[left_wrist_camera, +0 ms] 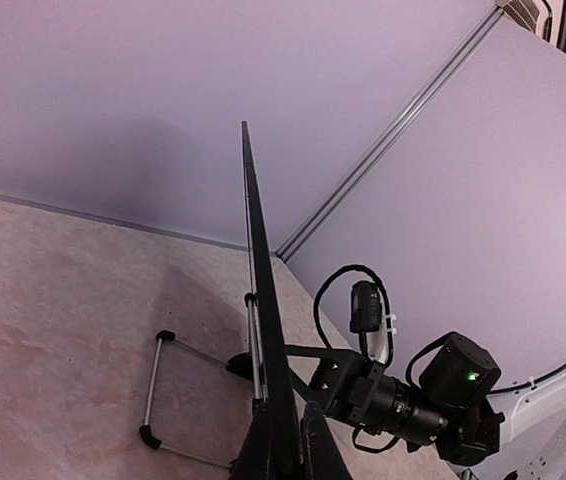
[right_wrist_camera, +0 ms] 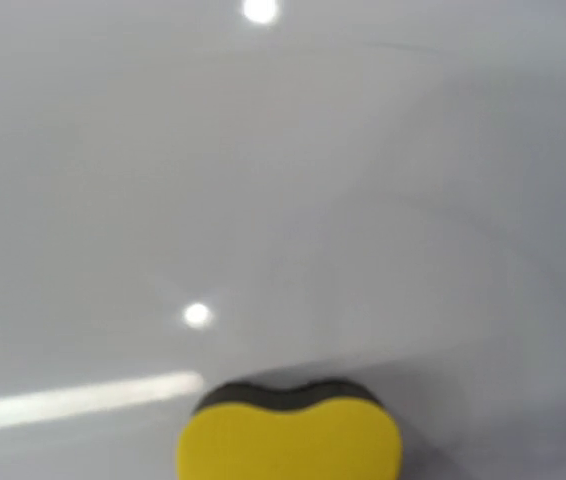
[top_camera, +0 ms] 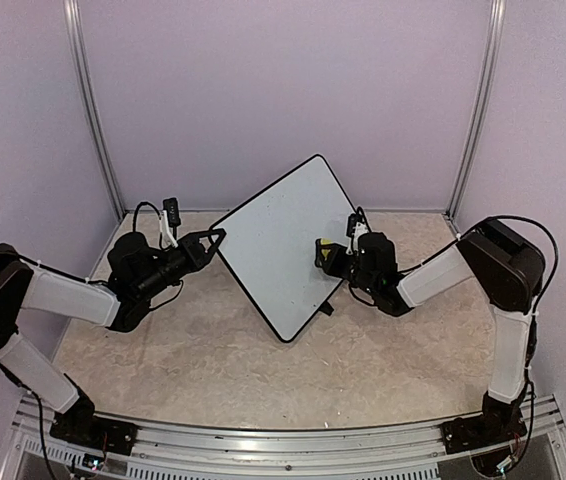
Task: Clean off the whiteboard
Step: Erase the whiteboard at the center of the board.
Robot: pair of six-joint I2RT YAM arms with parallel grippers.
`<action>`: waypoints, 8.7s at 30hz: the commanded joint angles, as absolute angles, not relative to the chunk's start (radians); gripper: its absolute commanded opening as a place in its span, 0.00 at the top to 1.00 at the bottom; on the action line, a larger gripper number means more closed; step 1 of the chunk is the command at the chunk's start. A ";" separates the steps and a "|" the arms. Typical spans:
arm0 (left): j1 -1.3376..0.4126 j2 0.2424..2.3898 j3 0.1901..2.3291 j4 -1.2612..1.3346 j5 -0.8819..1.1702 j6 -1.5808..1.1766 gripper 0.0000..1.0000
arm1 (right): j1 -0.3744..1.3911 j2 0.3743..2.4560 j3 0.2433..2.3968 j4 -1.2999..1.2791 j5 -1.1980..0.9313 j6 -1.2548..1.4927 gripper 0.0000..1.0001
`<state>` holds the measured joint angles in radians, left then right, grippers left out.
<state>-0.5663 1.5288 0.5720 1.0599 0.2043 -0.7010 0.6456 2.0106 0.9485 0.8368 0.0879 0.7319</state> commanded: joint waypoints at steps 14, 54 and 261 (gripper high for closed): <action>-0.598 1.508 0.578 1.160 0.394 -0.699 1.00 | 0.847 2.006 0.795 0.840 0.046 0.699 1.00; -0.603 1.512 0.580 1.163 0.397 -0.698 1.00 | 0.933 2.021 0.890 0.774 0.116 0.528 1.00; -0.640 1.504 0.611 1.091 0.398 -0.620 1.00 | 0.674 2.069 1.627 -0.163 -0.011 0.055 1.00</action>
